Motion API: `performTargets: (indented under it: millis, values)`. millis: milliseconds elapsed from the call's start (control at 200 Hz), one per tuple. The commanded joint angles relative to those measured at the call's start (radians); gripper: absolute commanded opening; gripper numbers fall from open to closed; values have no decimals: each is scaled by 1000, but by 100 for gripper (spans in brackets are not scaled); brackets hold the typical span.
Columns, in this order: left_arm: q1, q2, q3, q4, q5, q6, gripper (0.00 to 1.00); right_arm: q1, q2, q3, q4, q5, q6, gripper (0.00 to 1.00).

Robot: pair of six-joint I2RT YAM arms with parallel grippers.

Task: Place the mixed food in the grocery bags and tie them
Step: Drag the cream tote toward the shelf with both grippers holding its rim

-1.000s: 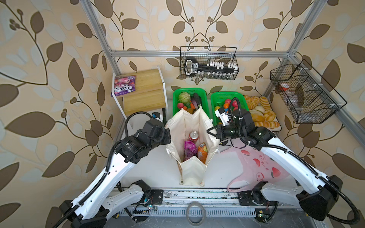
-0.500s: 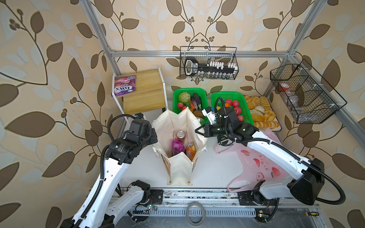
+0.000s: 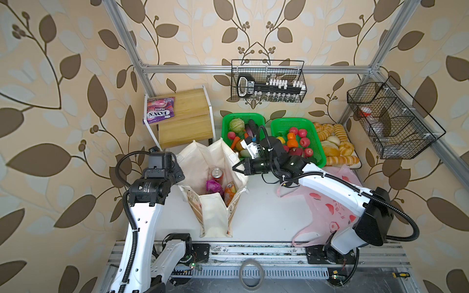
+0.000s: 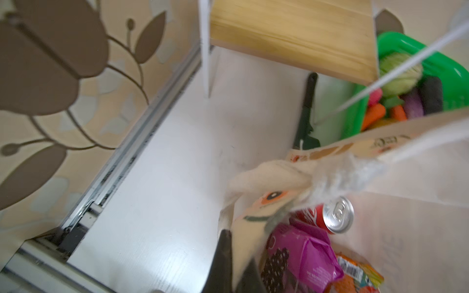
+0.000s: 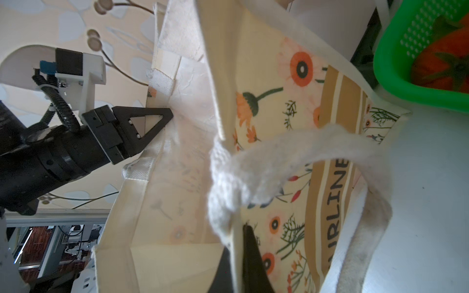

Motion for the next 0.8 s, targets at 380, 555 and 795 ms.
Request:
performTargets:
  millis: [380, 555, 795]
  values:
    - [522, 179, 201, 279, 247, 89, 0, 149, 263, 359, 236, 65, 104, 0]
    - [621, 224, 236, 340, 351, 145, 0, 202, 425, 583, 204, 94, 116, 0]
    - [624, 303, 283, 290, 389, 341, 0, 253, 649, 925, 132, 125, 127, 0]
